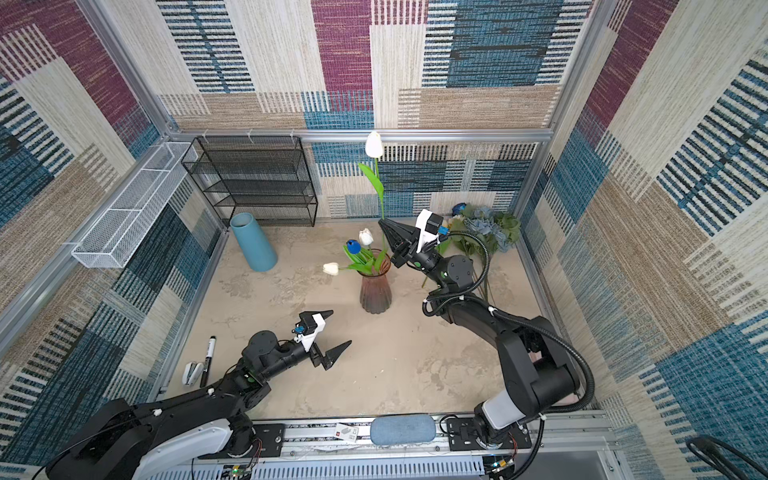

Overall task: Arrange the flowers into the vase
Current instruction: 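Lift the white tulip and carry it over the pink vase, then lower the white tulip into the vase and open the right gripper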

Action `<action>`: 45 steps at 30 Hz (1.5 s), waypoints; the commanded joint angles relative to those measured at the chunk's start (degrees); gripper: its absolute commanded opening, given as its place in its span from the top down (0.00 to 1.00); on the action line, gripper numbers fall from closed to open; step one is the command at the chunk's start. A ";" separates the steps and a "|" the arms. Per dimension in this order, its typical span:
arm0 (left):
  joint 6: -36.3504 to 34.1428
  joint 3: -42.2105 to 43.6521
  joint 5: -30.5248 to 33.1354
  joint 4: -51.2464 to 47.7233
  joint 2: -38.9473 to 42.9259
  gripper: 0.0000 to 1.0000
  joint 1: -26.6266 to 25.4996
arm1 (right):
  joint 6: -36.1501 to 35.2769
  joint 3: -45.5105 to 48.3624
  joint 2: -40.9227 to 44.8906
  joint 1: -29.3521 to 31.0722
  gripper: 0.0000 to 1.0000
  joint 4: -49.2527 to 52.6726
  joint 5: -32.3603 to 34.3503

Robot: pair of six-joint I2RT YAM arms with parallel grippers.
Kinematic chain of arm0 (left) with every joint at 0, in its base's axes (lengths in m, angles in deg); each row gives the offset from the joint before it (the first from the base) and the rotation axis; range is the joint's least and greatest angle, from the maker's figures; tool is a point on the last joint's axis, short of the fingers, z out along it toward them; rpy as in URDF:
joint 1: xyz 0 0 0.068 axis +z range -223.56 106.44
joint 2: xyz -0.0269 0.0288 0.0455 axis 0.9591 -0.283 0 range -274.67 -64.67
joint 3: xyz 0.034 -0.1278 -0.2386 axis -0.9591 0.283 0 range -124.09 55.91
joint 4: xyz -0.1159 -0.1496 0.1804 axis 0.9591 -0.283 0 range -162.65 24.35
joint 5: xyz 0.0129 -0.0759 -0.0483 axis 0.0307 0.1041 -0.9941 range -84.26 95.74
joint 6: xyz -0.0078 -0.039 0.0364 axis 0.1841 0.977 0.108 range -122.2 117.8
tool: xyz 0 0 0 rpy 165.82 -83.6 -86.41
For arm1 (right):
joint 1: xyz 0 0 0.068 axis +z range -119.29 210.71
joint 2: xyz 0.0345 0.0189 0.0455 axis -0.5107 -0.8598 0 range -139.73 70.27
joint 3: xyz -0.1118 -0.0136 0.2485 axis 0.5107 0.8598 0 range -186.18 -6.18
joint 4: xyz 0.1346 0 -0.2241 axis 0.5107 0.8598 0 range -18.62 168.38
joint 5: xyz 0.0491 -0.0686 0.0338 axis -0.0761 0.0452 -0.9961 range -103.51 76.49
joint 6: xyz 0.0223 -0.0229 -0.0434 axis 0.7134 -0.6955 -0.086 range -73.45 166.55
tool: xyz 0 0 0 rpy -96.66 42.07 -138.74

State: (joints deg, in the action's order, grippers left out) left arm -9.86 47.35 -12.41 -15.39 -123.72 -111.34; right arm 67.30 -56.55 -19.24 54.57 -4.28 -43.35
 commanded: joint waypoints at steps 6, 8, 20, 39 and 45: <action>-1.30 -0.12 0.20 0.45 0.77 0.01 -0.08 | -3.70 1.62 -4.17 0.39 1.00 -4.59 1.46; -1.38 -0.32 0.44 0.46 0.24 0.01 -0.09 | -4.62 3.35 -4.69 0.40 1.00 -4.78 2.07; -1.30 -0.75 0.05 1.68 -1.71 0.01 -0.10 | -4.86 5.74 -6.72 0.44 1.00 -4.35 2.16; -1.66 -0.76 -0.47 2.03 -2.04 0.01 -0.17 | -10.39 9.52 -4.07 0.84 0.69 0.28 1.52; -1.57 -0.85 -0.66 2.11 -2.30 0.01 -0.19 | -13.57 8.89 0.05 0.84 0.56 6.57 5.24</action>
State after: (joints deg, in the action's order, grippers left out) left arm -9.90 46.70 -12.61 -15.10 -125.99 -111.56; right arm 55.78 -47.15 -20.84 55.33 -0.52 -40.88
